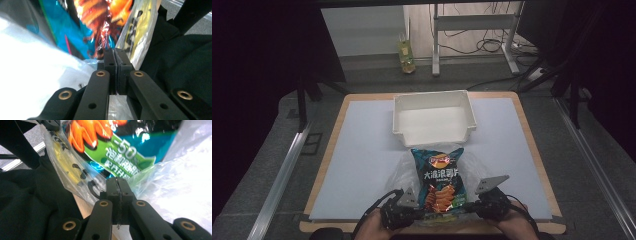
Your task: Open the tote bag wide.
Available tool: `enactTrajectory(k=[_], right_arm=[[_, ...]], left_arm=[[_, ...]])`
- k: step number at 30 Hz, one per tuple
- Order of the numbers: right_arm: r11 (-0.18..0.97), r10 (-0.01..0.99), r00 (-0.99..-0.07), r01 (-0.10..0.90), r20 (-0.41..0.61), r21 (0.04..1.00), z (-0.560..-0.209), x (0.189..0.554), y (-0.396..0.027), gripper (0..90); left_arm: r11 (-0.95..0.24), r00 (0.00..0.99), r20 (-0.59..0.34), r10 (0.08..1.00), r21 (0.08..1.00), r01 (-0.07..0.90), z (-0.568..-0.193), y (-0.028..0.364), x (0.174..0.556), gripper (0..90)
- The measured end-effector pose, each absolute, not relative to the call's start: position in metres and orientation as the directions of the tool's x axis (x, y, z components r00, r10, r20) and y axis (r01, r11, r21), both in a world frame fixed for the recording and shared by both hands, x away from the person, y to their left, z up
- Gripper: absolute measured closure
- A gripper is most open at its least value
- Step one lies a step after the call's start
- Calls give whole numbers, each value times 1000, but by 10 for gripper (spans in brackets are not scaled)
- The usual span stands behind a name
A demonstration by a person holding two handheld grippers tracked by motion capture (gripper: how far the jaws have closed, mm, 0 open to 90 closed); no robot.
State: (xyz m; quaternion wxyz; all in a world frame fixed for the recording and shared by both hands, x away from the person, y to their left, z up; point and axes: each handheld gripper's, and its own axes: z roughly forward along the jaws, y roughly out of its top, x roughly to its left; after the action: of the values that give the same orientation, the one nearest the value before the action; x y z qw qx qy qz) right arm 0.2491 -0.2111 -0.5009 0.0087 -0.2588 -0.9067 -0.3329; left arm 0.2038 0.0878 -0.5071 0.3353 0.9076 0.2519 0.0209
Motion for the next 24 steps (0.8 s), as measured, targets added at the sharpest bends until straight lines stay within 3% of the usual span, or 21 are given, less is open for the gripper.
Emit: enactTrajectory(k=[14, 21, 24], right_arm=[[611, 531, -822, 541, 208, 578, -513, 242, -239, 889], [606, 546, -810, 558, 213, 567, -515, 241, -245, 889], [568, 529, -811, 558, 251, 605, -505, 242, -245, 889]], left_arm=[[-650, 844, -114, 524, 587, 483, -527, 106, 194, 887], [-652, 840, -142, 524, 567, 503, -533, 109, 195, 888], [-605, 837, -185, 515, 614, 507, -515, 116, 200, 877]])
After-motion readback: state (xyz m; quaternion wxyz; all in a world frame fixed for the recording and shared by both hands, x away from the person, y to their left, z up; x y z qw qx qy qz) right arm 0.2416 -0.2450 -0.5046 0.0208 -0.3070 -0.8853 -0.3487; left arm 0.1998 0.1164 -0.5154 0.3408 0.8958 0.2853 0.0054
